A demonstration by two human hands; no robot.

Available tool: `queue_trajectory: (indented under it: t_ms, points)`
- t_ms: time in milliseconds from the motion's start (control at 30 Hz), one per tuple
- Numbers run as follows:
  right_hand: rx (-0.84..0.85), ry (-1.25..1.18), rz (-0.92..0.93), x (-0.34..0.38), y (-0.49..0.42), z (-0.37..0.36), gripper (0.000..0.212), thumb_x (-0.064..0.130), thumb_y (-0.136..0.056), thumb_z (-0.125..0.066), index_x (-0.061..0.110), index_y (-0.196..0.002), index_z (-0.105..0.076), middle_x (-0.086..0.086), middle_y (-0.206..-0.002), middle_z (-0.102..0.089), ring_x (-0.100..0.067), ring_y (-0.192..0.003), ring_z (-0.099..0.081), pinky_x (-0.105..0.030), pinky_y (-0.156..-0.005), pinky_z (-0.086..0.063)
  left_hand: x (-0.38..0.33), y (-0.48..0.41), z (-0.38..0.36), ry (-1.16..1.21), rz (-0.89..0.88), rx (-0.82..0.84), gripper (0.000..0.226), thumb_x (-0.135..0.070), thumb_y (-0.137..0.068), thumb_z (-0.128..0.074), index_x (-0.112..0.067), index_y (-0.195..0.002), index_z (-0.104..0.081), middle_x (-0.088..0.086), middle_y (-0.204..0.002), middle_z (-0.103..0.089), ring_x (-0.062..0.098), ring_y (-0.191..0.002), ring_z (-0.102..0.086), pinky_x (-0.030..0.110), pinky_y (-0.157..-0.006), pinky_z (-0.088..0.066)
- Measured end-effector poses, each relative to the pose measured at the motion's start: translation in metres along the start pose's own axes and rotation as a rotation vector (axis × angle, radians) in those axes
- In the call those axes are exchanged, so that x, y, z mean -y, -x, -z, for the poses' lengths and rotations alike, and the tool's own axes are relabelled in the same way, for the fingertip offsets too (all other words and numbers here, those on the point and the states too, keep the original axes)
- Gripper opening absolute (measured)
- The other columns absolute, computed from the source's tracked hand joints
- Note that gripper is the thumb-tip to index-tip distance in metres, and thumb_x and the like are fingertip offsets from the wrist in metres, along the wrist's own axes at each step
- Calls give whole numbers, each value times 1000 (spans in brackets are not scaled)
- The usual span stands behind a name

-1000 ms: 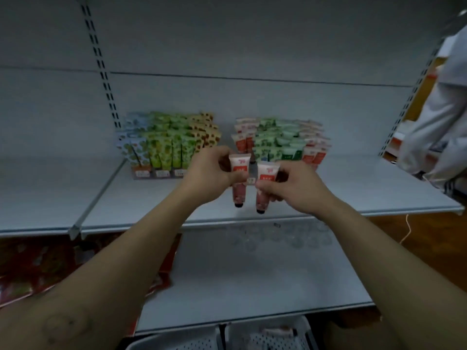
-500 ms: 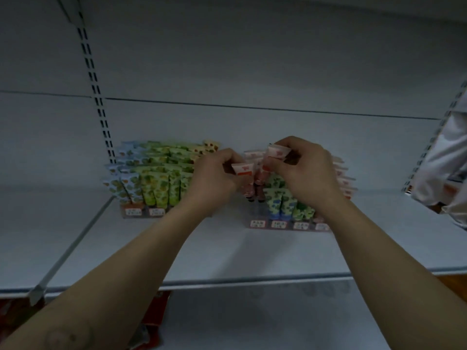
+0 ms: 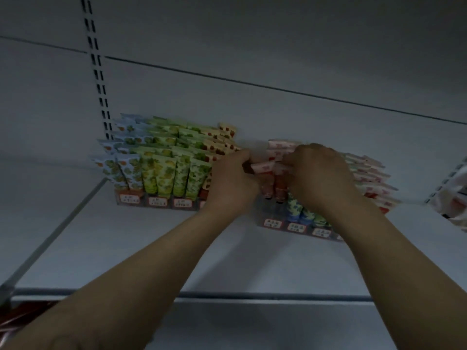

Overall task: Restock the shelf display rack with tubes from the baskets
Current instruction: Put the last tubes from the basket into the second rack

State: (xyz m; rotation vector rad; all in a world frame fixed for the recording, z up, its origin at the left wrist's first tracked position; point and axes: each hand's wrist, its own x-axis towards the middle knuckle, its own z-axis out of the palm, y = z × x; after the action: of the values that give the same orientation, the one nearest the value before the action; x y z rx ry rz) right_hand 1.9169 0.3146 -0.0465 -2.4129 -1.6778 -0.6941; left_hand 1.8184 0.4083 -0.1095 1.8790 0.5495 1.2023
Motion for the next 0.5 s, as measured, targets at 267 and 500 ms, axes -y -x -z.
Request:
queue_trajectory:
  t_ms: [267,500]
  points:
    - [39,-14,-78,-5,2,-2,22,33,-88,-58,22,-101,-72,-10,-99,-65,-30,-99,-56,-32,-73,-44,-3,9,-8,10,8,44,32,2,-70,-77,-25,-73,-58,-23,-68,-55,-17,-61,-51,3,-55,-37]
    - [236,164,66,-7,-27,15,22,30,-89,-59,17,-104,-68,-5,-81,-53,-24,-75,-50,-28,-62,-37,12,-2,-13,-56,81,-20,19,-2,-71,-77,-10,-75,-61,-7,-67,-55,10,-66,-51,22,-55,-39]
